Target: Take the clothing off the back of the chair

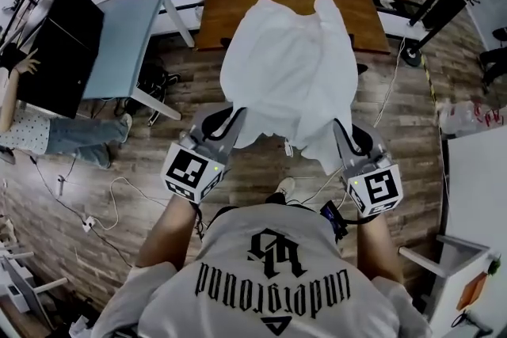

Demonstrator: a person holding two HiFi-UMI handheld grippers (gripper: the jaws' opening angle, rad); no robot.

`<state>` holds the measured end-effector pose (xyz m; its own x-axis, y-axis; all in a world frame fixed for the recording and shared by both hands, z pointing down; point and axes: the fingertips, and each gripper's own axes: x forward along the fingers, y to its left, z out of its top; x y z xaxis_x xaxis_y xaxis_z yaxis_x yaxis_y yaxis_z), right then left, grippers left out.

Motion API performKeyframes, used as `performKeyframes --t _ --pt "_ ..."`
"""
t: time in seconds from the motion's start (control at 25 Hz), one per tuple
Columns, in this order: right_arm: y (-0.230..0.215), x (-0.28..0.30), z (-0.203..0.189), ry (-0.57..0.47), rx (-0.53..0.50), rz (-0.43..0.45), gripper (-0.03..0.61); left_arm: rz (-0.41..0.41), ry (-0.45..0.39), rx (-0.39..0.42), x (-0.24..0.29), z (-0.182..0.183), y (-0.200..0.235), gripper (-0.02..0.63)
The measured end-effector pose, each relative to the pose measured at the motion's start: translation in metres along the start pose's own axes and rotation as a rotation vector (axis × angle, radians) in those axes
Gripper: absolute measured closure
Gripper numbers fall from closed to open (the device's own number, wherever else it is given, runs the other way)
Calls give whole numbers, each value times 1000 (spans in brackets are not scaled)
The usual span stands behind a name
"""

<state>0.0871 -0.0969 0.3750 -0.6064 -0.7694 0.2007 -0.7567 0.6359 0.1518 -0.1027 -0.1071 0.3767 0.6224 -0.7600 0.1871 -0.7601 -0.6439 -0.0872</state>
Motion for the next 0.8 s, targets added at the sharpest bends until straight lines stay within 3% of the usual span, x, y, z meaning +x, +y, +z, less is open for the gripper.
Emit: performKeyframes --t 0.48,0.8 --pt "109 -41 24 -5 -36 -69 552 -77 -69 10 -115 -3 -7 548" --pt "185 -75 35 -20 -45 -118 552 -119 -96 68 -192 -7 -23 548"
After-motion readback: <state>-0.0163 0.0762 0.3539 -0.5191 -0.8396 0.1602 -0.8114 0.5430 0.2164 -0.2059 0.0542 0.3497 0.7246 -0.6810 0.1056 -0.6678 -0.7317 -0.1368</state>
